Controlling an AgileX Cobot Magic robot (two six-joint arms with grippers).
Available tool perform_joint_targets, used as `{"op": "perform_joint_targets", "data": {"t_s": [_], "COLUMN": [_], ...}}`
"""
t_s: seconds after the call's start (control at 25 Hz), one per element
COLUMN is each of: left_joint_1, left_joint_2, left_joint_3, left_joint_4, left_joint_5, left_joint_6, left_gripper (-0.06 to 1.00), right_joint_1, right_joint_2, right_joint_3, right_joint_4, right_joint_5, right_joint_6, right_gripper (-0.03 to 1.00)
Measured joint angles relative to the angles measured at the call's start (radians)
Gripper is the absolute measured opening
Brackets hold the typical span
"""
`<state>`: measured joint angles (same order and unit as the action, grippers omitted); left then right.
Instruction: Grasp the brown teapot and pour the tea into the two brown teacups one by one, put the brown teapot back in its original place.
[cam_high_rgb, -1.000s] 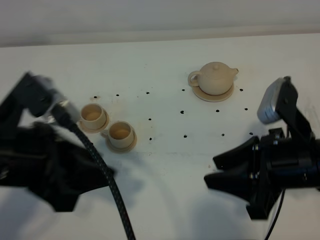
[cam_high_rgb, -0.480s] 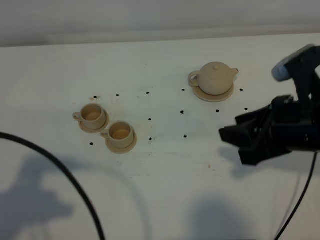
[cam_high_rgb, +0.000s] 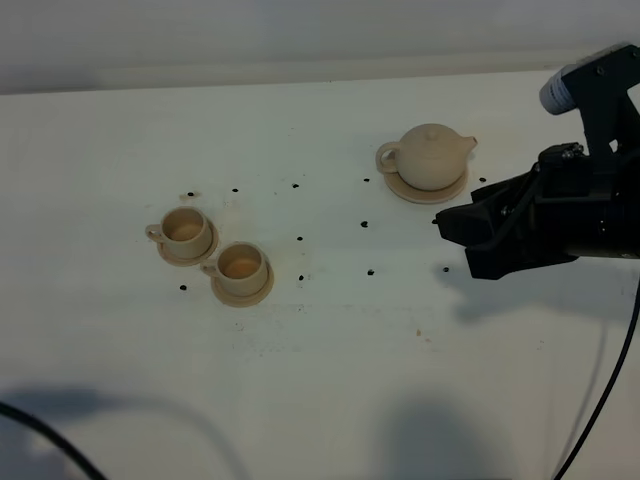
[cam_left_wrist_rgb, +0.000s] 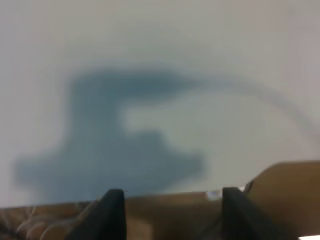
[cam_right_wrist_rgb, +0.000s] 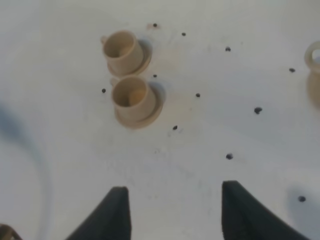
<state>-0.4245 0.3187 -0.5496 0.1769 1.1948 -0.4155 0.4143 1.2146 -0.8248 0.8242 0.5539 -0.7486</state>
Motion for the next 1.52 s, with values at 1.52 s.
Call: {"op": "perform_joint_targets", "data": {"t_s": [1.52], "left_joint_1": [0.000], "left_joint_2": [-0.314], "left_joint_3": [0.043], "left_joint_4": [-0.139], "left_joint_5": [-0.126], "left_joint_6": [0.398], "left_gripper": [0.42], "right_joint_1": [0.000], "right_joint_2": [0.143], "right_joint_3": [-0.132], "right_joint_4": [-0.022], "right_joint_5": [-0.014], "right_joint_6": [0.027], "right_gripper": [0.41]}}
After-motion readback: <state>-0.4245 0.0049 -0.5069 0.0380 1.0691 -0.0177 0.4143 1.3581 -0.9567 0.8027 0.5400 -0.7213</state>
